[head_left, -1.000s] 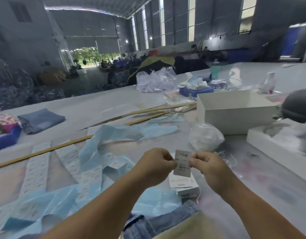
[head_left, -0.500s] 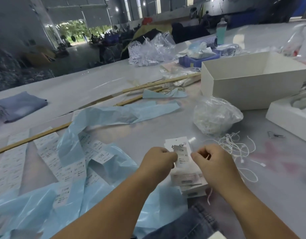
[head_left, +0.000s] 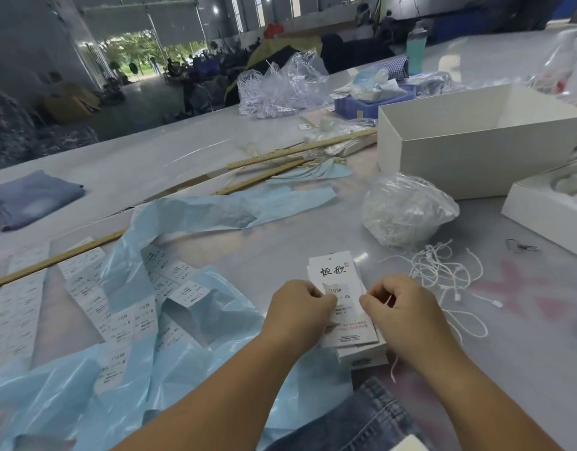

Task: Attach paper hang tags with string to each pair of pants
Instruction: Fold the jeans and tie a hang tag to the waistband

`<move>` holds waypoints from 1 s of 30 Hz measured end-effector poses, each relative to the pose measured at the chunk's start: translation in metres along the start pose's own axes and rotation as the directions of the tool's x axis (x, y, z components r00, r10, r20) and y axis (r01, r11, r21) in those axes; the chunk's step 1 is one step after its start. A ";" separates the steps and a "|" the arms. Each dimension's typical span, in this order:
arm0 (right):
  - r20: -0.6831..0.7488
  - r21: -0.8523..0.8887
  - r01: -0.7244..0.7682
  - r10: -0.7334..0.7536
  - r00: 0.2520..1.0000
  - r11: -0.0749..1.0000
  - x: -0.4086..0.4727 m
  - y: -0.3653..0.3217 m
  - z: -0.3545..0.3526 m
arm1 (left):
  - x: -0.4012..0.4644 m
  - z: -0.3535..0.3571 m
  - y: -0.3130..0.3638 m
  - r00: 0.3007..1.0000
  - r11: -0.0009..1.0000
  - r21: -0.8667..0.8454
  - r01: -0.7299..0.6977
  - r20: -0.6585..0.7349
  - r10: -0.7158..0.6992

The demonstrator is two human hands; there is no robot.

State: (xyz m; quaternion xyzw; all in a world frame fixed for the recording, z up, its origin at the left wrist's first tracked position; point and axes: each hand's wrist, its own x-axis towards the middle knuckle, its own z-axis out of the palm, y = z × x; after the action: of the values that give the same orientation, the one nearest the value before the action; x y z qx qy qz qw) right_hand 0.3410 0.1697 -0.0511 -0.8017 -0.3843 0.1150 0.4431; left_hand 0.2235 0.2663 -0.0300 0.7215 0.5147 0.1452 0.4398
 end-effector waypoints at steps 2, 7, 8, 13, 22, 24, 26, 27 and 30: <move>0.015 -0.036 0.024 -0.023 1.000 0.999 -0.001 0.001 0.002 | 0.001 0.000 -0.002 0.999 0.994 0.104 -0.029 -0.031 0.032; 0.003 -0.110 0.069 -0.069 0.998 0.992 -0.002 0.003 0.002 | 0.001 0.000 -0.003 0.992 0.954 0.299 -0.003 -0.122 0.042; -0.002 -0.133 0.077 -0.078 0.997 0.988 -0.003 0.004 0.001 | 0.001 -0.002 -0.004 0.990 0.948 0.317 0.017 -0.137 0.028; -0.017 -0.289 0.041 -0.048 0.999 0.956 -0.001 0.010 -0.010 | 0.002 -0.003 -0.006 0.996 0.964 0.256 0.071 0.032 -0.082; 0.070 -0.575 0.031 0.011 0.997 0.818 -0.003 0.021 -0.021 | 0.000 -0.004 0.002 1.000 0.953 0.302 -0.020 0.029 0.012; 0.068 -0.585 0.046 -0.007 0.998 0.810 -0.003 0.023 -0.021 | -0.002 -0.005 0.004 1.000 0.936 0.351 -0.020 0.028 0.010; 0.072 -0.576 0.059 -0.021 0.997 0.816 -0.002 0.025 -0.020 | -0.004 -0.005 0.005 0.999 0.896 0.442 -0.037 0.043 0.020; 0.066 -0.569 0.061 -0.029 0.997 0.820 -0.002 0.026 -0.019 | -0.007 -0.004 0.006 0.998 0.858 0.511 -0.056 0.049 0.036; 0.022 -0.547 0.052 -0.048 0.999 0.836 -0.002 0.029 -0.018 | -0.014 -0.002 0.010 0.983 0.656 0.739 -0.153 0.044 0.180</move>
State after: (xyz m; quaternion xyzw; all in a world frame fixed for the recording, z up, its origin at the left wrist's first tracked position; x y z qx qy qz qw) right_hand 0.3639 0.1480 -0.0644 -0.8841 -0.4236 -0.0079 0.1972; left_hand 0.2226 0.2543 -0.0172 0.8790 0.4682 -0.0241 0.0868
